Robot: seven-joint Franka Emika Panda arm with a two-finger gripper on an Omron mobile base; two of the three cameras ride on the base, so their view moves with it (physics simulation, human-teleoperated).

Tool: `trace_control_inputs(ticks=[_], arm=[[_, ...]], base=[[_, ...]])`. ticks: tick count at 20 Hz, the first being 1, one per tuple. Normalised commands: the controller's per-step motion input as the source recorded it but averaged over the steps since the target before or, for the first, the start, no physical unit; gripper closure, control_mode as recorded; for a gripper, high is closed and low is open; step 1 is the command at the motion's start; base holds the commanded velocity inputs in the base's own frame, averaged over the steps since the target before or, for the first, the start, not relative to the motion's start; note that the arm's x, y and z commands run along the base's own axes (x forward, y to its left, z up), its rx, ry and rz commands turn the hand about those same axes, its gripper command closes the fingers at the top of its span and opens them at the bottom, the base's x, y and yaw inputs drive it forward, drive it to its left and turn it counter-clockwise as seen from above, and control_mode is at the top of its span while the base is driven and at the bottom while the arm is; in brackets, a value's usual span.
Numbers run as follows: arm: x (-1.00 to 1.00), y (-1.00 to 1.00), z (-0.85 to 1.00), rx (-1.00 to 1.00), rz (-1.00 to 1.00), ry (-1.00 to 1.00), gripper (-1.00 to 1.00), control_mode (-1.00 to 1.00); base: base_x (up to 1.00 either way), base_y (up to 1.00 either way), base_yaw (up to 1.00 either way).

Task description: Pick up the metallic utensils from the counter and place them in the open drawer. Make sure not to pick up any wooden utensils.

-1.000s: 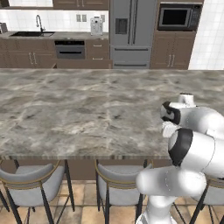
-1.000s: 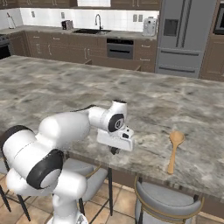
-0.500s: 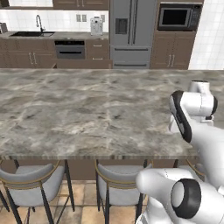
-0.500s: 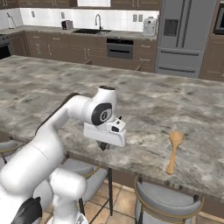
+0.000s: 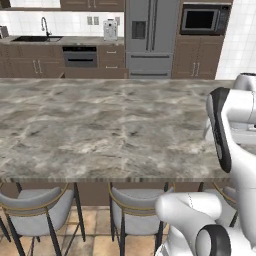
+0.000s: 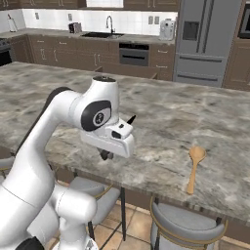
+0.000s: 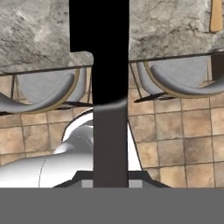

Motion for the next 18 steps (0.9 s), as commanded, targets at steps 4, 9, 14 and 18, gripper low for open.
trace_control_inputs(ticks=[4, 9, 14, 18], arm=[[-0.04, 0.00, 0.01, 0.00, -0.06, 0.00, 1.00, -1.00], [0.00, 0.00, 0.00, 0.00, 0.00, 0.00, 1.00, -1.00], [0.00, 0.00, 0.00, 0.00, 0.00, 0.00, 1.00, 1.00], [0.00, 0.00, 0.00, 0.00, 0.00, 0.00, 1.00, 1.00]], base=[[0.00, 0.00, 0.00], [0.00, 0.00, 0.00], [-0.01, 0.00, 0.00], [-0.79, -0.44, -0.18]])
